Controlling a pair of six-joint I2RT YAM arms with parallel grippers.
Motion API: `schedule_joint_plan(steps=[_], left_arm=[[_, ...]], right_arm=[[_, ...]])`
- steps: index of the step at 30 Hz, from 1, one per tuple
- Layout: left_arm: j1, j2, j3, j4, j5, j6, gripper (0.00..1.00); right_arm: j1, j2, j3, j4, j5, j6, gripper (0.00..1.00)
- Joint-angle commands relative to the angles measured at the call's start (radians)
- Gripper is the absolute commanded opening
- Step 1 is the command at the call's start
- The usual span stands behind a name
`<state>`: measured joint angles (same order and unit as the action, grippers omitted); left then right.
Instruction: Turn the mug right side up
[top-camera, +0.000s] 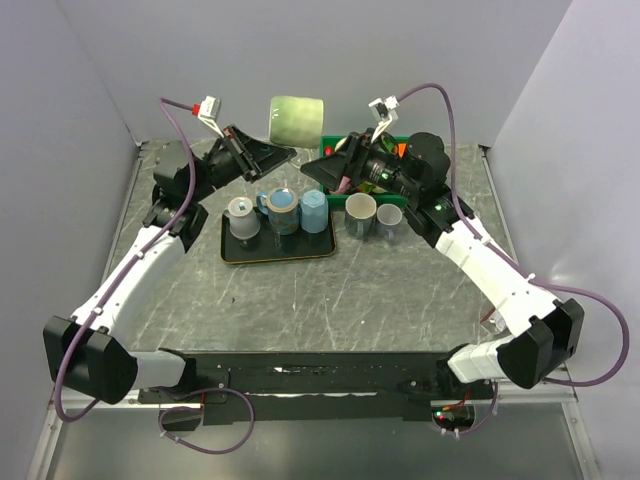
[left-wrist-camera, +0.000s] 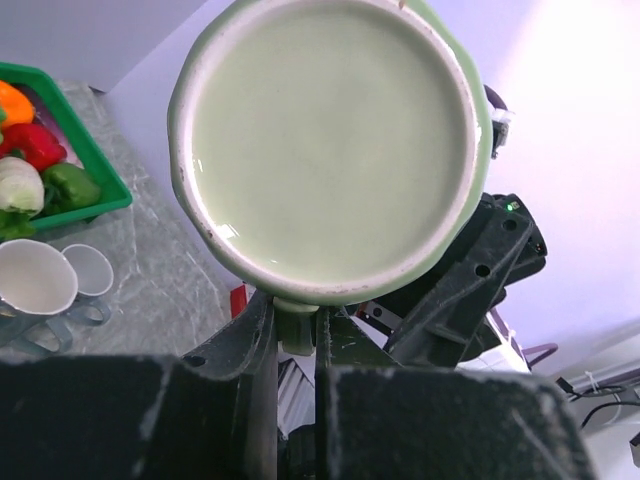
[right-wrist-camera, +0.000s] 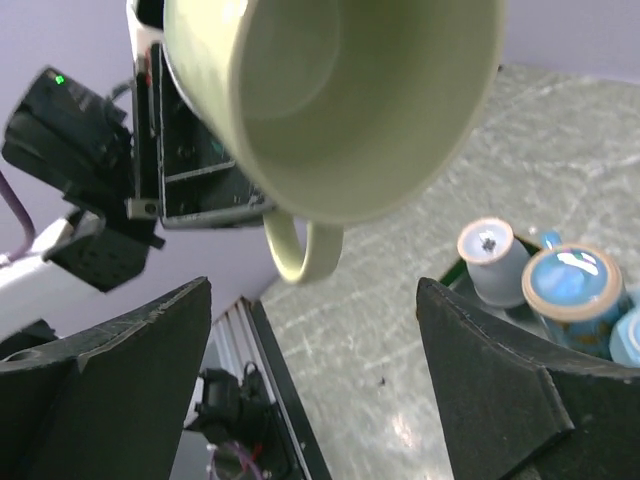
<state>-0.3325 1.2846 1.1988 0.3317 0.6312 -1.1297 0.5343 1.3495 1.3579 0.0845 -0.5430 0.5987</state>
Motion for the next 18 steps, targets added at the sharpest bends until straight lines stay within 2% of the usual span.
schedule_joint_plan(steps=[1,5,8,11,12,14,15,17,18], left_arm=[[-0.022,-0.062,0.038,0.153,0.012,-0.018,0.01],[-0.037,-0.071,0.027,0.161,0.007,-0.002,0.01],[-0.048,-0.079,0.004,0.182,-0.004,-0.008,0.01],[-0.053,-0.087,0.001,0.178,-0.016,0.004,0.01],[-0.054,-0.087,0.001,0.168,-0.015,0.007,0.01],[-0.056,-0.093,-0.002,0.158,-0.018,0.014,0.01],[-0.057,-0.096,-0.004,0.156,-0.018,0.018,0.01],[-0.057,-0.094,-0.005,0.155,-0.01,0.022,0.01],[-0.06,-0.093,-0.002,0.149,-0.008,0.027,0.01]], right_arm=[[0.012,0.014,0.029,0.141,0.008,0.05,0.85],[0.01,0.049,0.05,0.144,-0.002,0.072,0.79],[0.013,0.068,0.066,0.155,-0.014,0.088,0.68],[0.012,0.074,0.079,0.135,-0.002,0.093,0.5],[0.012,0.07,0.079,0.13,0.005,0.095,0.37],[0.012,0.065,0.078,0.118,0.021,0.09,0.26],[0.013,0.065,0.079,0.118,0.02,0.092,0.15],[0.012,0.063,0.083,0.116,0.017,0.095,0.03],[0.012,0.062,0.086,0.115,0.017,0.095,0.0]])
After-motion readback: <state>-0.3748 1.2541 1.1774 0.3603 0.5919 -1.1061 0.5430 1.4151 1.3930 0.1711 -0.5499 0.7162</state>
